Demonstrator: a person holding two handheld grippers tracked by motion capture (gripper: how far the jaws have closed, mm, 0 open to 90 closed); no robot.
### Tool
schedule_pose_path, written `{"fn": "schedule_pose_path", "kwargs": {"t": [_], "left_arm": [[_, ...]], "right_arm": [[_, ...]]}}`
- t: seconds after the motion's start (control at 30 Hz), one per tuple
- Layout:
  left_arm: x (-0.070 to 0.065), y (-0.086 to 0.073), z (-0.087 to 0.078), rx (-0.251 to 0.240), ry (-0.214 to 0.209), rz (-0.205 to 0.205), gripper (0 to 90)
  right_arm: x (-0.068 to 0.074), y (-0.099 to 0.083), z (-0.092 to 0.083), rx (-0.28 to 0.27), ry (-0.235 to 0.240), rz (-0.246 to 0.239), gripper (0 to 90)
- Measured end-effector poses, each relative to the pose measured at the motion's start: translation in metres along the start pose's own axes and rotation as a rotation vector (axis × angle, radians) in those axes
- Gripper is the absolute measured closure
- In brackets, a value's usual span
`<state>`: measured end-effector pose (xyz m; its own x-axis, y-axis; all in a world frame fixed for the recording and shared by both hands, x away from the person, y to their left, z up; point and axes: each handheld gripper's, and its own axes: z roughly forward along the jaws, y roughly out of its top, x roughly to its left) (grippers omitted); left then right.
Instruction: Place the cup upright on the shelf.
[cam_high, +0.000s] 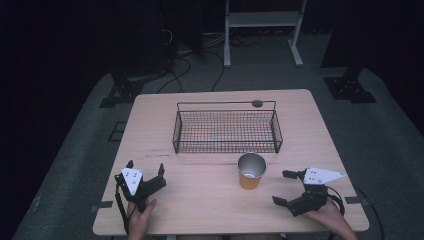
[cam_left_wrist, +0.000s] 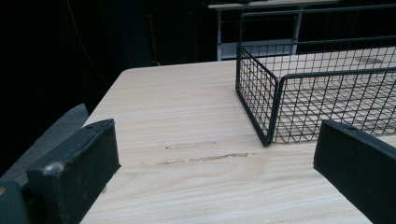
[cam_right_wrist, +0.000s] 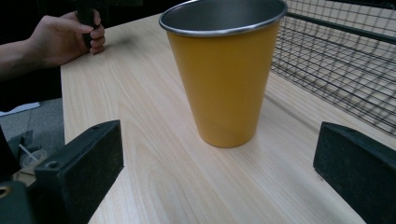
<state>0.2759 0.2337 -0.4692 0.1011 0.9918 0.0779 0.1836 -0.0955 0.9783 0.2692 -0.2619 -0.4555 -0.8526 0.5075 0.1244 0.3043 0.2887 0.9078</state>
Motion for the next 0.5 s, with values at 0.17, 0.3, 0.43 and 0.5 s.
{"fn": "schedule_pose_path", "kwargs": {"t": [0.17,0.3,0.43,0.5], "left_arm": [[0.0,0.0,0.0,0.001,0.001,-0.002,0.0],[0.0,0.0,0.0,0.0,0.0,0.0,0.0],[0.0,0.0,0.0,0.001,0.0,0.0,0.0],[0.0,0.0,0.0,0.001,0.002,-0.002,0.0]], "right_arm": [[0.0,0.006,0.009,0.005,-0.003,-0.005,1.3],[0.0,0.011,0.015,0.004,-0.015,-0.01,1.3],[-0.001,0.016,0.022,0.021,-0.021,-0.009,1.3],[-0.001,0.016,0.023,0.024,-0.018,-0.01,1.3]]}}
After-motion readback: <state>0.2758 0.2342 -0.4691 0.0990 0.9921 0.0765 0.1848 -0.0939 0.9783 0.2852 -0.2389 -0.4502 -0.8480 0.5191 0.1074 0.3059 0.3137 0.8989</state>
